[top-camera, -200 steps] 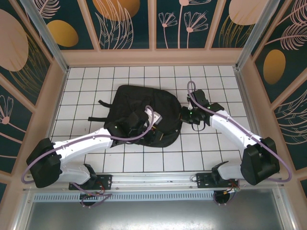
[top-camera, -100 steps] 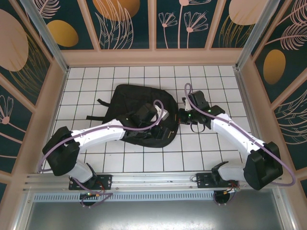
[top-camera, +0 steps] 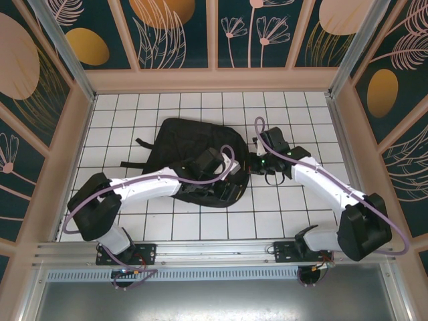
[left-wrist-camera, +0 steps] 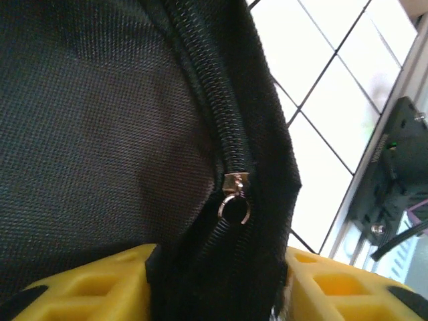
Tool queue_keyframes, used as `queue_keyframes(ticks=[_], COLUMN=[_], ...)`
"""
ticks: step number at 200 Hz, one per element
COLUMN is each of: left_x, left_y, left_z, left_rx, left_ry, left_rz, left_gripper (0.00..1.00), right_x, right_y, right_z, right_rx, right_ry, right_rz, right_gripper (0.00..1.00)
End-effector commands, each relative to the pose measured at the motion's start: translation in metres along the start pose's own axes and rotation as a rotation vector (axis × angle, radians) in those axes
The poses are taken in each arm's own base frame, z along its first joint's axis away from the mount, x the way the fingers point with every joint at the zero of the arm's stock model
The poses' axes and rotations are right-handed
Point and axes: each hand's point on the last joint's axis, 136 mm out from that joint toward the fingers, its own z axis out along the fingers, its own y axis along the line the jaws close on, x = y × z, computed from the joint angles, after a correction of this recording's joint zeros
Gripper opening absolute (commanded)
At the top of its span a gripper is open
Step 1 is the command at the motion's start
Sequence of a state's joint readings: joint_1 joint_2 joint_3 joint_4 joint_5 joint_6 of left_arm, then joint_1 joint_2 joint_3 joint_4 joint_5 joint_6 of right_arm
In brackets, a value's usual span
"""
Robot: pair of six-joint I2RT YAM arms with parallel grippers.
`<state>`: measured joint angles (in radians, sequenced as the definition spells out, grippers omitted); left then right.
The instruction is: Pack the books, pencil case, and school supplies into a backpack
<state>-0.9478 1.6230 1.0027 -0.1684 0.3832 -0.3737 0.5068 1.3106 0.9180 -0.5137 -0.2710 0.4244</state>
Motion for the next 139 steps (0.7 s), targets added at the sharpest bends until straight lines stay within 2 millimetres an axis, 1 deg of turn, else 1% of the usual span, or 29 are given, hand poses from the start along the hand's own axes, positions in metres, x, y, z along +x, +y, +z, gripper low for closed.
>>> queue_keyframes(ticks=[1,13,25,37,60,74,84,96,108,124,134,136,139], left_x=[0.018,0.016,0.011,0.005,-0.007,-0.009,-0.008,-0.006,-0.009,-0.009,-0.011,-0.005,-0.003], left_y=[-0.007,-0.007,-0.012,-0.019,-0.032,-0.042,-0.049,-0.056,-0.063,-0.070,-0.072,-0.069,-0.070], left_z=[0.007,0.007,0.005,0.000,-0.012,-0.017,-0.019,-0.018,-0.019,-0.020,-0.021,-0.018,-0.018], left_rx=[0.025,0.020,0.038,0.062,0.098,0.147,0.198,0.244,0.285,0.327,0.343,0.340,0.347], left_ry=[0.085,0.081,0.069,0.048,-0.007,-0.028,-0.028,-0.025,-0.029,-0.022,-0.024,-0.012,-0.008], left_rz=[0.003,0.008,0.015,0.021,0.031,0.026,0.017,0.001,-0.009,-0.019,-0.026,-0.035,-0.038], left_gripper=[0.32,0.20,0.09,0.00,0.00,0.01,0.09,0.16,0.26,0.31,0.32,0.32,0.32], right_x=[-0.024,-0.025,-0.024,-0.021,-0.018,-0.017,-0.017,-0.017,-0.018,-0.018,-0.018,-0.018,-0.018], right_y=[0.025,0.026,0.024,0.021,0.015,0.014,0.015,0.015,0.016,0.016,0.016,0.016,0.016], right_z=[-0.009,-0.009,-0.007,-0.004,0.001,0.002,0.003,0.003,0.003,0.003,0.003,0.003,0.003], right_rx=[-0.083,-0.083,-0.077,-0.070,-0.051,-0.051,-0.055,-0.055,-0.056,-0.054,-0.054,-0.054,-0.054], right_ry=[-0.075,-0.076,-0.072,-0.063,-0.057,-0.057,-0.057,-0.055,-0.055,-0.055,-0.055,-0.055,-0.054], right_rz=[-0.043,-0.043,-0.043,-0.042,-0.035,-0.029,-0.028,-0.025,-0.022,-0.020,-0.018,-0.017,-0.016], right_gripper=[0.00,0.00,0.00,0.00,0.00,0.00,0.00,0.00,0.00,0.00,0.00,0.00,0.00])
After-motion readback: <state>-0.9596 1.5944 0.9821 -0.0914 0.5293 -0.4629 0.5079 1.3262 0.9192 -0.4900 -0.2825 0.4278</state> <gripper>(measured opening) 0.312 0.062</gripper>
